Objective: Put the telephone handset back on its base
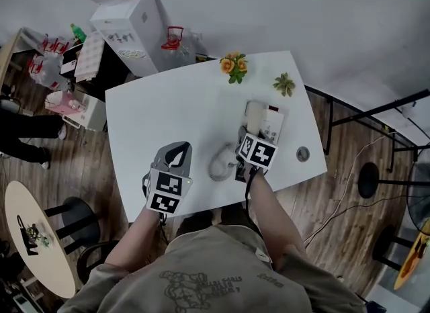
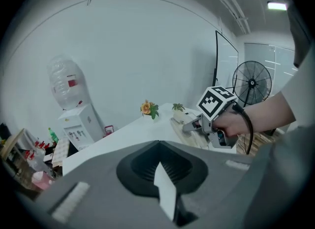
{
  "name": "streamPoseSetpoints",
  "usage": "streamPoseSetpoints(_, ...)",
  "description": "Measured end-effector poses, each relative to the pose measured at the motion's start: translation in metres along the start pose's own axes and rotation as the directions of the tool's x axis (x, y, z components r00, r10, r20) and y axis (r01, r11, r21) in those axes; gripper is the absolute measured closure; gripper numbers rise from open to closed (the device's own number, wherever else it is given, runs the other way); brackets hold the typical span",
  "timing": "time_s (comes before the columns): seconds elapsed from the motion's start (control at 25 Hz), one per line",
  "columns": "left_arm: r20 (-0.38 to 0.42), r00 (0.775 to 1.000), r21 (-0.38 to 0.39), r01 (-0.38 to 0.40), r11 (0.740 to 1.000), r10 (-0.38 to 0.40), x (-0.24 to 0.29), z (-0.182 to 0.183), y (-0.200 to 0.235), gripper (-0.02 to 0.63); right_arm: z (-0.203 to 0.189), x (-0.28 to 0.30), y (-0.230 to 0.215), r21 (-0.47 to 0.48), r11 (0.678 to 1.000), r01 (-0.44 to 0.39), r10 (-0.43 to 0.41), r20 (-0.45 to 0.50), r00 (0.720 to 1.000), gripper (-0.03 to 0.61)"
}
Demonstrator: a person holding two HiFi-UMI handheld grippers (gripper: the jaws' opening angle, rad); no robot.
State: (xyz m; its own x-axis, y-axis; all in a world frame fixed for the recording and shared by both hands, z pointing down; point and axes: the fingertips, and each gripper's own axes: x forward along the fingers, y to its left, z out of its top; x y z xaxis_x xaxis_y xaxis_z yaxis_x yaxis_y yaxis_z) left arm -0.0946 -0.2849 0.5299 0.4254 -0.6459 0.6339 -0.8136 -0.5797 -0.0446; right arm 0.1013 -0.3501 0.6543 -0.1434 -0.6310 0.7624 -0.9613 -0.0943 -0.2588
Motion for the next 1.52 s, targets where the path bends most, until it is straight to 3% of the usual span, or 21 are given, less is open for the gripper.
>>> streamPoseSetpoints(0.6, -0.033, 0.998, -0.057, -0.06, 0.997, 0.058, -0.007, -0.027, 0.009, 0.612, -0.007, 0.029, -0.004, -0.055, 0.994, 0.09, -0.089, 0.014, 0.996, 0.333)
streamPoseSetpoints(0.76, -0.034, 0.997, -0.071, -0.078, 0.994, 0.076, -0.012, -0.031, 0.01, 0.612, -0.008, 0.029, 0.001, -0.069, 0.995, 0.075, -0.075, 0.001, 0.997, 0.273)
streamPoseSetpoints(0.96, -0.014, 0.993, -0.094, -0.119, 0.988, 0.118, -0.022, -0.027, 0.015, 0.612, 0.003, 0.014, -0.001, -0.096, 0.994, 0.042, -0.041, 0.016, 0.999, 0.276)
streamPoseSetpoints(1.08, 0.02, 0.988, -0.107, -0.151, 0.983, 0.154, -0.032, -0.013, 0.022, 0.612, 0.021, -0.007, 0.005, -0.145, 0.989, -0.01, 0.018, 0.057, 0.998, 0.284)
streamPoseSetpoints(1.2, 0.069, 0.981, -0.107, -0.174, 0.979, 0.182, -0.045, 0.008, 0.026, 0.612, 0.046, -0.037, 0.02, -0.2, 0.974, -0.108, 0.132, 0.114, 0.985, 0.323)
streamPoseSetpoints(1.36, 0.148, 0.967, -0.085, -0.198, 0.976, 0.209, -0.064, 0.045, 0.026, 0.612, 0.082, -0.086, 0.043, -0.253, 0.938, -0.237, 0.286, 0.181, 0.941, 0.389)
streamPoseSetpoints(1.52, 0.253, 0.938, -0.033, -0.236, 0.971, 0.237, -0.093, 0.087, 0.021, 0.612, 0.111, -0.144, 0.068, -0.362, 0.879, -0.311, 0.412, 0.244, 0.878, 0.431)
